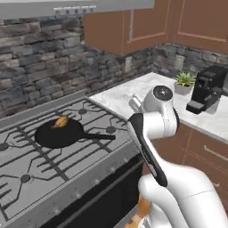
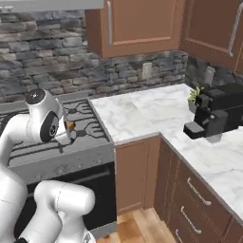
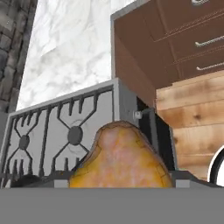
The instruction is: Take the chicken drumsticks from the pan and place one on each plate on the dining counter.
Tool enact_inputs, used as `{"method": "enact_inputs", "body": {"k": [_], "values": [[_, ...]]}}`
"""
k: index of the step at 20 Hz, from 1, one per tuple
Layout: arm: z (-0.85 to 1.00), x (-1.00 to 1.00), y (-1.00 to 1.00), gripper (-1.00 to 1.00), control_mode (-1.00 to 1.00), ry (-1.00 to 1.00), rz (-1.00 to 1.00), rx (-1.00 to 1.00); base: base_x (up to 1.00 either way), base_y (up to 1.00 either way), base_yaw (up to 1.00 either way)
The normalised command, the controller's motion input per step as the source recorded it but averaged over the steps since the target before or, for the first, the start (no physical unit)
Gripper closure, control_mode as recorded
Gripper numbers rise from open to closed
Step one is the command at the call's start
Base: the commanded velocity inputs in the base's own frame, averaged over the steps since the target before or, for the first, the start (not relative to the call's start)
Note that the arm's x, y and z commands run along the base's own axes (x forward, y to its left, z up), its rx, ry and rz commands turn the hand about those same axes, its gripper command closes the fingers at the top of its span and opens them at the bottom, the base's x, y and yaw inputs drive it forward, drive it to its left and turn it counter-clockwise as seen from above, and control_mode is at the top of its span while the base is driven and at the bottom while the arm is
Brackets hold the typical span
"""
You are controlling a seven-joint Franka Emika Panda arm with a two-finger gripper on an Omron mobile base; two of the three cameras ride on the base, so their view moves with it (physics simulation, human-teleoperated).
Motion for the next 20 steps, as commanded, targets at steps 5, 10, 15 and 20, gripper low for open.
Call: {"method": "enact_inputs", "body": {"k": [5,10,15,20], "values": [[0.00,0.00,0.00,1.00,1.00,0.00,0.00,0.00,0.00,0.00,-0.92],[0.00,0.00,0.00,1.00,1.00,0.00,0.00,0.00,0.00,0.00,-0.93],[0.00,0.00,0.00,1.00,1.00,0.00,0.00,0.00,0.00,0.00,-0.95],[0.00,0.00,0.00,1.00,1.00,0.00,0.00,0.00,0.07,-0.01,-0.94]]}}
